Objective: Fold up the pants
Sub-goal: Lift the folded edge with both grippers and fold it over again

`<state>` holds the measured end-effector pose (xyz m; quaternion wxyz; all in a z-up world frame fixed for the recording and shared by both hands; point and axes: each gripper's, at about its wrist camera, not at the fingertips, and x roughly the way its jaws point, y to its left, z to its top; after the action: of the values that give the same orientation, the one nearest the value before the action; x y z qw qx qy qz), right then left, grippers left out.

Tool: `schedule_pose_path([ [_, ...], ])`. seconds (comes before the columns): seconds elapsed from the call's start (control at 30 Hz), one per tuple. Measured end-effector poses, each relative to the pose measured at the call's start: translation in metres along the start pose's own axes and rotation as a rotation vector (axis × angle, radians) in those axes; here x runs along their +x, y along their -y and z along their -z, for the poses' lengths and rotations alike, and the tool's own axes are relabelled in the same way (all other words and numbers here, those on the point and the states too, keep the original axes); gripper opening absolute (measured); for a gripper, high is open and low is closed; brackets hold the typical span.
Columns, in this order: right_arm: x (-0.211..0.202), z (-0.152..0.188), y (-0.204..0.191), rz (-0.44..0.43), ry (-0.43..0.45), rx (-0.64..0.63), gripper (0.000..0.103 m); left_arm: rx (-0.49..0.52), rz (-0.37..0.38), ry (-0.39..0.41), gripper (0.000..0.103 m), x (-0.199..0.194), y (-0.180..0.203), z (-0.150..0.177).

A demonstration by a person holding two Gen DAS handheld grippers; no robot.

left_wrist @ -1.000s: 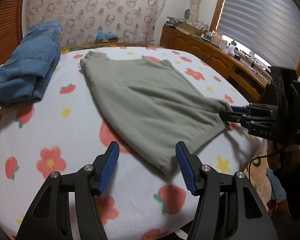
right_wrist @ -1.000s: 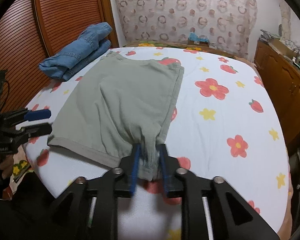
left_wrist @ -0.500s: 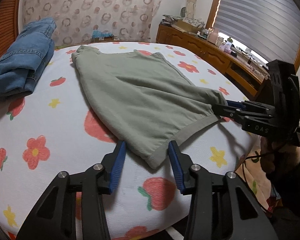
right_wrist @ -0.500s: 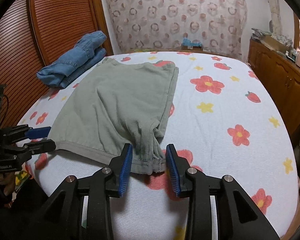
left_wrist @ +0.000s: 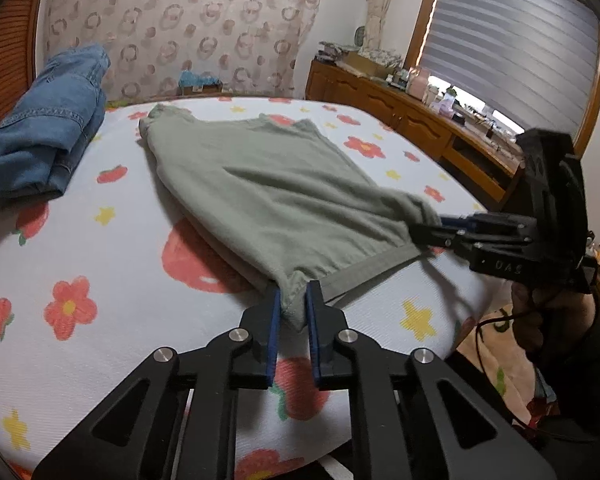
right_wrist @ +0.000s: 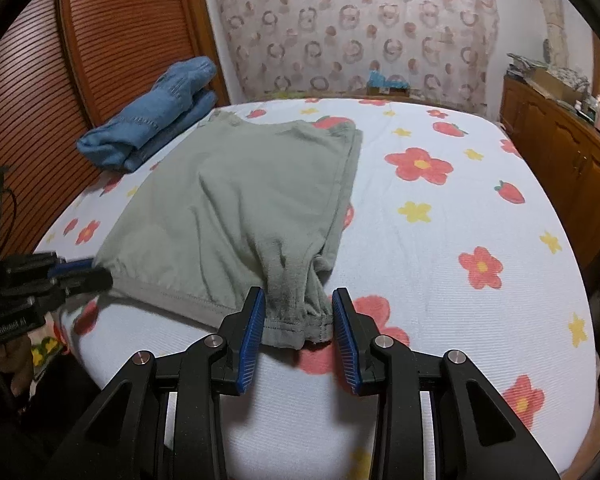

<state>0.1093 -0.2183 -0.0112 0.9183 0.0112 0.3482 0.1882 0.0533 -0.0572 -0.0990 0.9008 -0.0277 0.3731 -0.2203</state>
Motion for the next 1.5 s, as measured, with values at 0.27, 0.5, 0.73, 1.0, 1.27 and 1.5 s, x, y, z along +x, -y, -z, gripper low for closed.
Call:
schedule_pose_path([
  [0.27,-0.012,-0.003,-0.008,-0.08,0.011,-0.02,0.015,0.023,0.015,0.054,0.013,-0.029,0.001,-0.011],
  [0.5,-0.033,-0.006,-0.009,-0.111,0.071,-0.017,0.015,0.021,0.034,0.101,0.013,-0.052,0.0,-0.022],
  [0.73,-0.051,-0.007,-0.012,-0.129,0.108,-0.035,0.015,0.037,0.041,0.133,0.013,-0.065,0.001,-0.027],
  [1.0,-0.062,-0.008,-0.012,-0.129,0.138,-0.046,0.015,0.056,0.047,0.158,0.013,-0.076,0.006,-0.033],
  [1.27,-0.075,-0.007,-0.013,-0.13,0.167,-0.064,0.015,0.077,0.051,0.185,0.012,-0.089,0.014,-0.035],
  [1.5,-0.082,-0.005,-0.014,-0.14,0.193,-0.083,0.014,0.089,0.06,0.208,0.012,-0.101,0.02,-0.037],
])
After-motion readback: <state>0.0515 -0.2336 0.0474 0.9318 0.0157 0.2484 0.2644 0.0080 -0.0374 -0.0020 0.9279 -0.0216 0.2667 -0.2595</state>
